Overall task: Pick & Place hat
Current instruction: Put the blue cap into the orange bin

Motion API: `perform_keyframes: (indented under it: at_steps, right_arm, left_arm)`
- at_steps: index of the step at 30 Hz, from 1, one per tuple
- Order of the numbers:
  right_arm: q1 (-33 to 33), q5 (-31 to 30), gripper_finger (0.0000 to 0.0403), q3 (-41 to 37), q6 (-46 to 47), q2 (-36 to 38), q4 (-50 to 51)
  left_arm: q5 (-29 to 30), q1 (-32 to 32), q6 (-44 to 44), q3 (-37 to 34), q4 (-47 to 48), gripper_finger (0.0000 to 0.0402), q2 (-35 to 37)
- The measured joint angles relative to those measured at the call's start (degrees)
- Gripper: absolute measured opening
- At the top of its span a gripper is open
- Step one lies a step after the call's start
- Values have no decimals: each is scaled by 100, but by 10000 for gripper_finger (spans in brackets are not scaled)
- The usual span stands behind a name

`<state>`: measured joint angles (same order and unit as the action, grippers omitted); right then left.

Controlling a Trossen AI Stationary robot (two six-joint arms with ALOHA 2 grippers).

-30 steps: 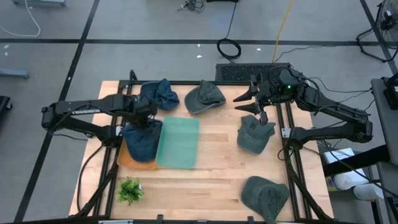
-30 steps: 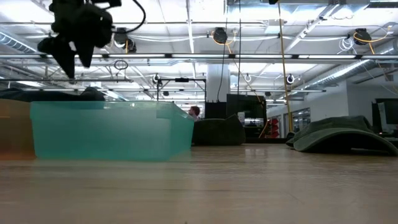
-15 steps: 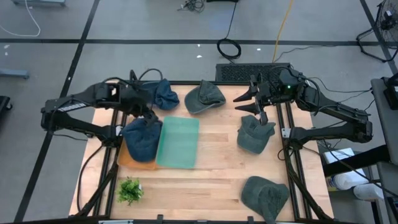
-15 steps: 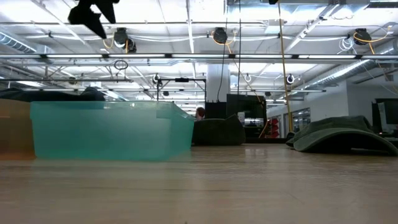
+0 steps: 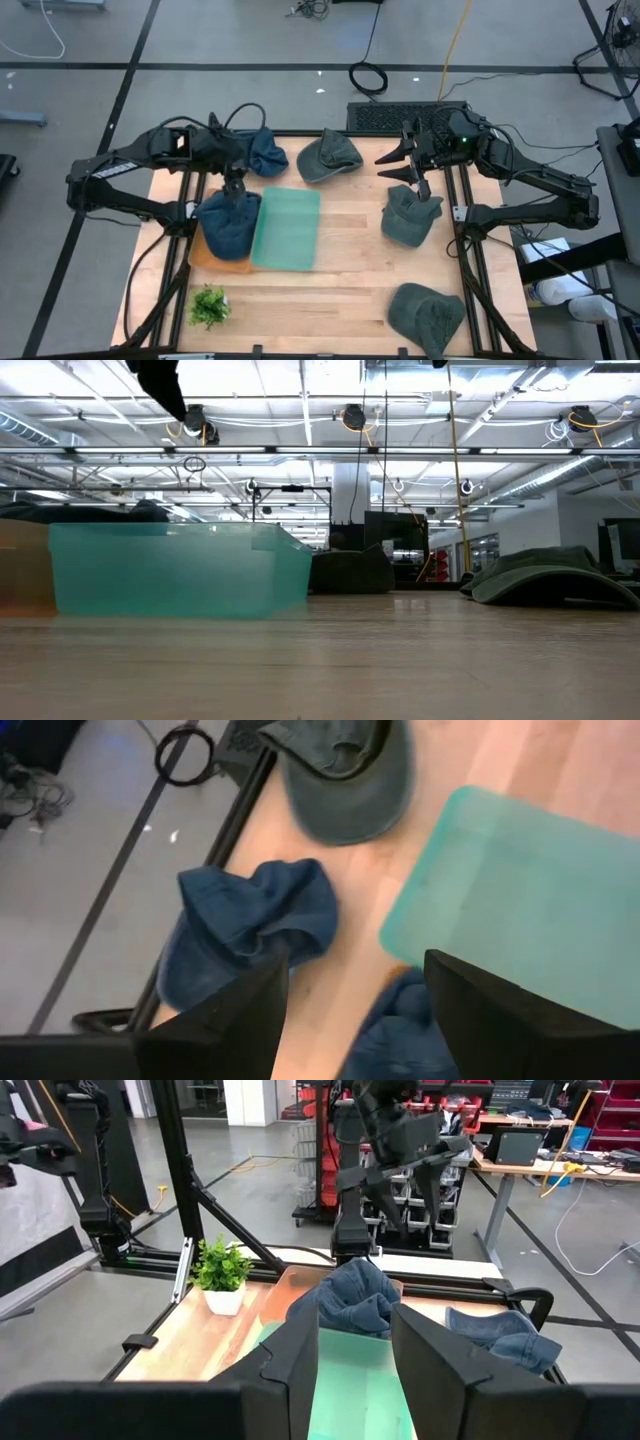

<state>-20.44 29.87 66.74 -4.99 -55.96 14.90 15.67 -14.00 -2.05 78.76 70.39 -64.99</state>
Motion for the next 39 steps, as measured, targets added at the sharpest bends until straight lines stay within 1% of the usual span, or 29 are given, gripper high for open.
perform_keyframes:
  at_steps: [2,5,8,12,17,20,23,29,34,39]
  right_arm:
    - [2,3,118,0,35,0,0]
    - [2,16,118,0,354,0,0]
    - [2,20,118,0,560,0,0]
    - [2,20,118,0,566,0,0]
    - [2,20,118,0,316,1,-1]
    - [2,20,118,0,269,2,-2]
    - [2,20,118,0,262,2,-2]
    - [2,20,118,0,258,2,-2]
    - [2,20,118,0,256,2,-2]
    - [2,20,118,0,234,2,-2]
  left_arm:
    - [0,-179,240,-2,0,239,-74]
    - [3,-383,535,-2,39,240,-203]
    - [-127,-631,658,-2,79,253,-343]
    - [-300,-1062,827,-2,119,290,-572]
    - [-523,-1549,932,-2,180,343,-872]
    - [-564,-1819,1024,-2,291,364,-1065]
    - [-676,-2029,1235,-2,358,377,-1242]
    - [-770,-2320,1525,-4,432,382,-1582]
    - [-687,-2431,1558,-31,621,371,-1817]
    - [-686,-2536,1590,-317,449,359,-1917]
